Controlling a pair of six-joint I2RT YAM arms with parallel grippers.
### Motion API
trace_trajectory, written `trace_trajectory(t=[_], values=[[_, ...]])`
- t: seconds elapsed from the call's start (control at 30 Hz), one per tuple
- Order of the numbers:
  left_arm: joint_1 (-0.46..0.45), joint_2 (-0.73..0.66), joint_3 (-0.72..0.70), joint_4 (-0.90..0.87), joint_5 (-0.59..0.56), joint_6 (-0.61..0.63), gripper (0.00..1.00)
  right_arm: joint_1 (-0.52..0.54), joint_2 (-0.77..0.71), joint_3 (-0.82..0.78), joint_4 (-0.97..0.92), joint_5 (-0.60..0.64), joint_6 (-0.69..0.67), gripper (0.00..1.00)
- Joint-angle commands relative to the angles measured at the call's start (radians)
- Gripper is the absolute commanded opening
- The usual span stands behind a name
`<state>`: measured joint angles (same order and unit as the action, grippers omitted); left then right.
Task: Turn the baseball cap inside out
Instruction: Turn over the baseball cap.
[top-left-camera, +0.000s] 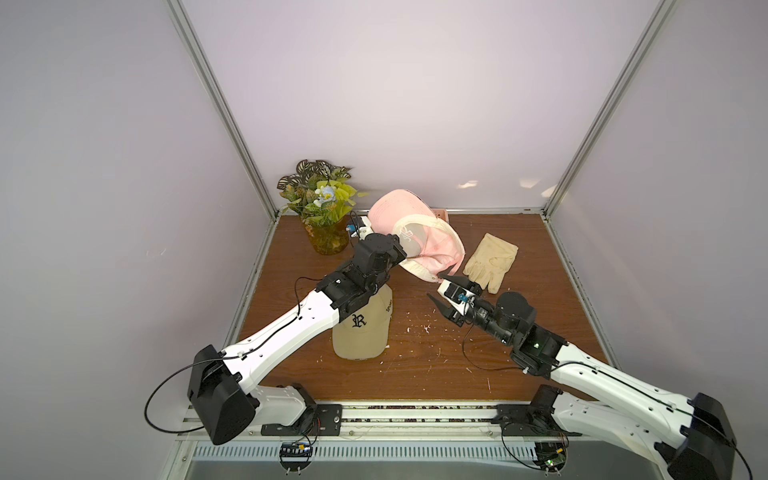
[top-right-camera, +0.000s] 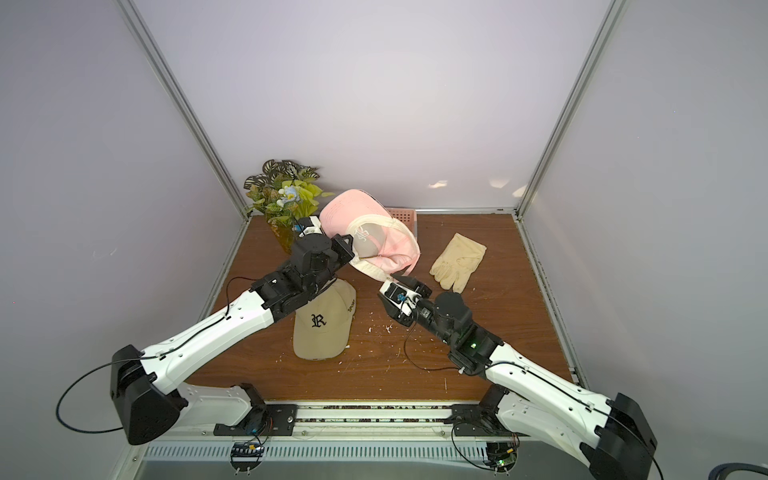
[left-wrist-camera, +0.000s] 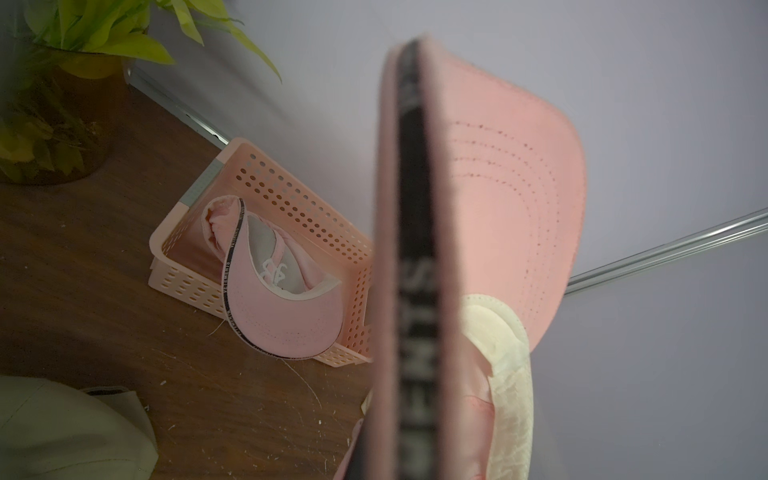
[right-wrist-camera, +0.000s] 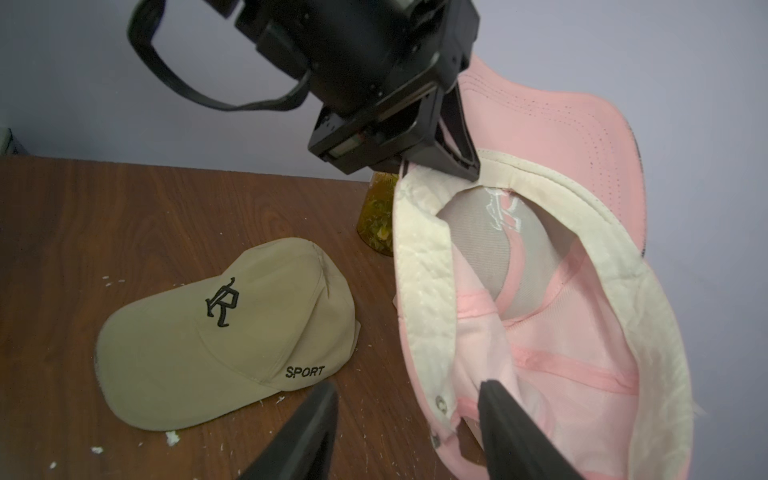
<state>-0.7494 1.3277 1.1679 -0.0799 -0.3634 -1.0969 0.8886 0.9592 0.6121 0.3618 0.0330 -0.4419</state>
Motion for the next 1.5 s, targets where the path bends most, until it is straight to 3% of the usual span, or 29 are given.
trace_trajectory(t=[0.0,0.37,0.57,0.7,0.8,1.03,1.23,1.3,1.4,1.47], values=[[-0.016,0.005,0.039,0.004,0.001,-0.03,0.0,0.036,0.037,0.054,0.108,0.101,-0.099,0.59],[-0.026,-0.008,0.014,0.024,0.062,-0.066,0.0,0.066,0.159,0.083,0.199,0.256,-0.157,0.55],[-0.027,-0.025,-0.01,0.054,0.112,-0.099,0.0,0.066,0.206,0.105,0.199,0.31,-0.156,0.35],[-0.026,-0.035,-0.01,0.068,0.116,-0.071,0.0,0.061,0.226,0.131,0.144,0.328,-0.077,0.08],[-0.027,-0.031,0.002,0.074,0.082,0.009,0.0,0.05,0.23,0.166,0.028,0.238,-0.015,0.02],[-0.025,-0.008,0.035,0.169,-0.055,0.447,0.0,-0.016,0.239,0.229,-0.25,-0.207,0.169,0.0],[-0.015,-0.038,-0.057,0.393,0.024,0.78,0.0,-0.06,0.304,0.279,-0.418,-0.572,0.25,0.0],[-0.015,-0.059,-0.102,0.462,0.081,0.847,0.0,-0.063,0.322,0.291,-0.445,-0.628,0.253,0.0],[-0.014,-0.092,-0.164,0.527,0.122,0.88,0.0,-0.076,0.312,0.295,-0.443,-0.583,0.282,0.01],[-0.012,-0.108,-0.185,0.53,0.141,0.889,0.0,-0.092,0.279,0.28,-0.406,-0.529,0.308,0.1]])
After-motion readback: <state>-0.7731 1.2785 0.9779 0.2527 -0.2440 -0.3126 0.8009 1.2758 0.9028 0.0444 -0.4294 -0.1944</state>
